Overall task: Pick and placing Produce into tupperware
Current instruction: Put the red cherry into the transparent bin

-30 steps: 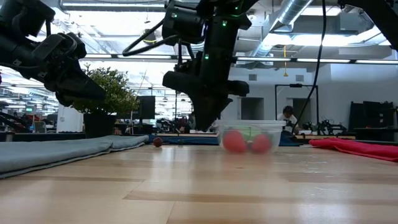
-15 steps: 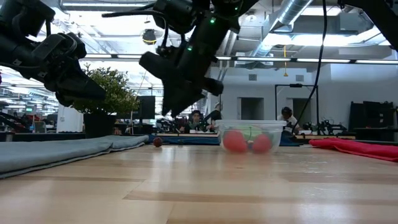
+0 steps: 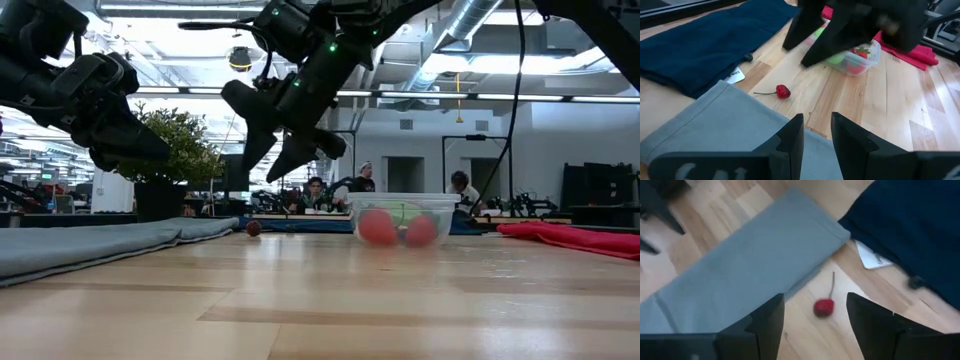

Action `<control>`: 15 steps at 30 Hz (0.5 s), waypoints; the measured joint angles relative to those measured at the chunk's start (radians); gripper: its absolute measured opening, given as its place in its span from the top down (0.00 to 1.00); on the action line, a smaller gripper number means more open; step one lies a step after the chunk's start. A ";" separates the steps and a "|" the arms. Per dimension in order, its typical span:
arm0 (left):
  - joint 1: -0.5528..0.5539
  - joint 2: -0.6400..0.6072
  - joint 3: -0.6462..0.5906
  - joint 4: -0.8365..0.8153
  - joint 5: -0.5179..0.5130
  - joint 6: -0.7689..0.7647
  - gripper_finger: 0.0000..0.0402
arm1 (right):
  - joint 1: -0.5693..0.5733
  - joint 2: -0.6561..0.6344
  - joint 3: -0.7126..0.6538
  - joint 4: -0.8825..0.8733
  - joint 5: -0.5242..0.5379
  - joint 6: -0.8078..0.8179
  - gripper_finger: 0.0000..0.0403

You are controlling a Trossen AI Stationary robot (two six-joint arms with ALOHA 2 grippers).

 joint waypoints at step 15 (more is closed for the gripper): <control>0.031 0.004 0.001 0.223 0.077 0.099 0.78 | 0.017 -0.110 0.035 -0.302 -0.006 -0.088 0.41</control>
